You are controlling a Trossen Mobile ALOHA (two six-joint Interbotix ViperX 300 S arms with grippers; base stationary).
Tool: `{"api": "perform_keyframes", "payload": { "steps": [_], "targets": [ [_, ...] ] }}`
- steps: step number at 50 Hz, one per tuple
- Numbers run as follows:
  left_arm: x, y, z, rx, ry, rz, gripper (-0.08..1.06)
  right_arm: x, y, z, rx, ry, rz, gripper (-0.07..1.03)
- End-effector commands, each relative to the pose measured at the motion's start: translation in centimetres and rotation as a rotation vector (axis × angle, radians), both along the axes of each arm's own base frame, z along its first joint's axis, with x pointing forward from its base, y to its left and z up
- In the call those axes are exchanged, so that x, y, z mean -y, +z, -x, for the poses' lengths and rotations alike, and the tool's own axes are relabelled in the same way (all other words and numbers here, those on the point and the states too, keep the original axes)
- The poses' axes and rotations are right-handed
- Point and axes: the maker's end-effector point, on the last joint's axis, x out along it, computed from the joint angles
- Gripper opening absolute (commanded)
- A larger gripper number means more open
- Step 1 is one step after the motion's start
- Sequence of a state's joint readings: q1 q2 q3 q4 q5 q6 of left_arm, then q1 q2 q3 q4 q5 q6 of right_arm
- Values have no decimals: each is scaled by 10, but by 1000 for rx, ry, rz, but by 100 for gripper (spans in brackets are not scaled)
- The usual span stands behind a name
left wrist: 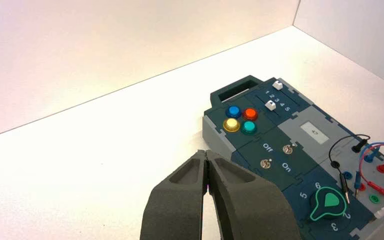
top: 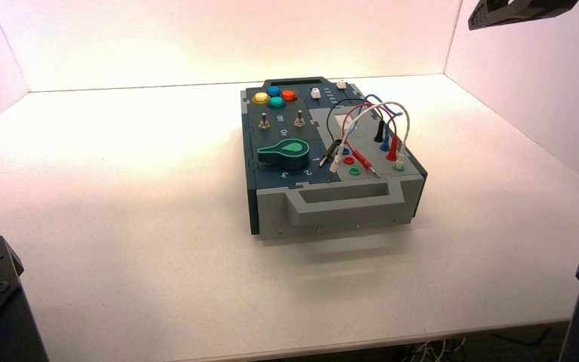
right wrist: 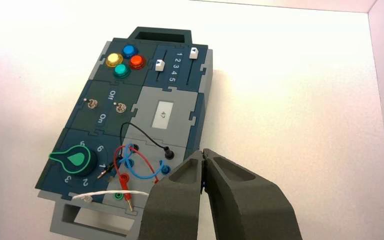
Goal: Push the yellow button with the right gripper.
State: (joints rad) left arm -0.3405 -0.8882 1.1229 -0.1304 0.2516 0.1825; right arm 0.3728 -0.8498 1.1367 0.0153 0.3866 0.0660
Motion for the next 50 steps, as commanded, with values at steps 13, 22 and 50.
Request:
{"api": "perform_keyframes", "payload": {
  "steps": [13, 22, 50],
  "targets": [
    [-2, 10, -6, 25, 14, 4, -3, -4, 13, -5, 30, 5, -15, -2],
    [-1, 6, -8, 12, 13, -2, -3, -4, 13, -6, 29, 4, -15, -2],
    [19, -27, -64, -202, 12, -62, -3, -4, 11, -5, 23, 4, -13, -2]
  ]
}}
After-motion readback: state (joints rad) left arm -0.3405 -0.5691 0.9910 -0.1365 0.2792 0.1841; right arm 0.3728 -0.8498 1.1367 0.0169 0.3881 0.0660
